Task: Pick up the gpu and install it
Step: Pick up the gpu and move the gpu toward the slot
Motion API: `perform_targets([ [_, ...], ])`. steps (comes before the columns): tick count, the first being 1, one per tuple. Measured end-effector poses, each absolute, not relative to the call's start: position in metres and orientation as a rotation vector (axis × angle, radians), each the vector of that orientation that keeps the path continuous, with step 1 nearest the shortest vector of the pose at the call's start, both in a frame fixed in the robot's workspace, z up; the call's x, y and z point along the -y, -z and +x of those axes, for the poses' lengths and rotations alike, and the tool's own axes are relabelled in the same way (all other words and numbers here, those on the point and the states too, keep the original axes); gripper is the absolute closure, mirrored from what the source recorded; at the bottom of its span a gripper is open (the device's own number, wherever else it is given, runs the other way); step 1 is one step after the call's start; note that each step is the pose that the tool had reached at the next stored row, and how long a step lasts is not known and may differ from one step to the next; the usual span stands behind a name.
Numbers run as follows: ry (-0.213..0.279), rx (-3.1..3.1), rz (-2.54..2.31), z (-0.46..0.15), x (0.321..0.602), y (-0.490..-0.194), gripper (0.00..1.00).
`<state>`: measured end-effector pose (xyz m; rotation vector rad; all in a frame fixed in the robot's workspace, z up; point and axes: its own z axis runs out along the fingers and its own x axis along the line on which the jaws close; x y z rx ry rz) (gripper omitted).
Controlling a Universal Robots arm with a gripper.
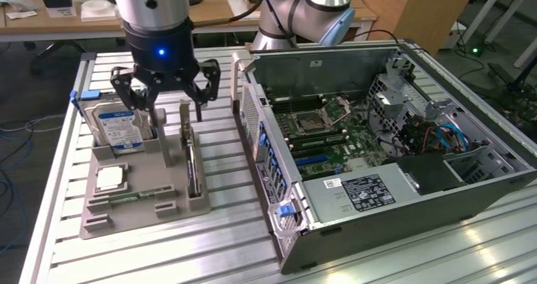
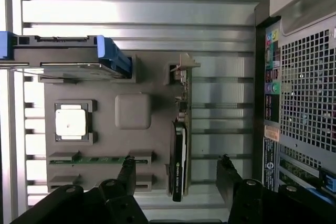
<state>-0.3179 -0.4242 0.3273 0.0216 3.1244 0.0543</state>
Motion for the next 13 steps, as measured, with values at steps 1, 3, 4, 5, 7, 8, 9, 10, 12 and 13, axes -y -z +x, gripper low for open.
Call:
perform_targets([
  [1, -0.054, -3.124, 0.021, -0.317, 0.424, -0.326, 0.28],
  [3, -0.054, -3.124, 0.022, -0.317, 0.424, -0.322, 0.28],
  [4, -0.054, -3.124, 0.022, -0.316, 0.424, -0.32, 0.28],
  [5, -0.054, -3.124, 0.021, -0.316, 0.425, -0.318, 0.28],
  [7, -0.054, -3.124, 0.022, -0.316, 0.426, -0.315, 0.28],
  [8, -0.054, -3.124, 0.024, -0.316, 0.427, -0.313, 0.28],
  [9, -0.054, -3.124, 0.026, -0.316, 0.428, -0.312, 0.28],
  [10, -0.054, -3.124, 0.029, -0.316, 0.429, -0.31, 0.28],
  [12, -0.054, -3.124, 0.031, -0.315, 0.43, -0.306, 0.28],
  [13, -0.054, -3.124, 0.031, -0.314, 0.43, -0.305, 0.28],
])
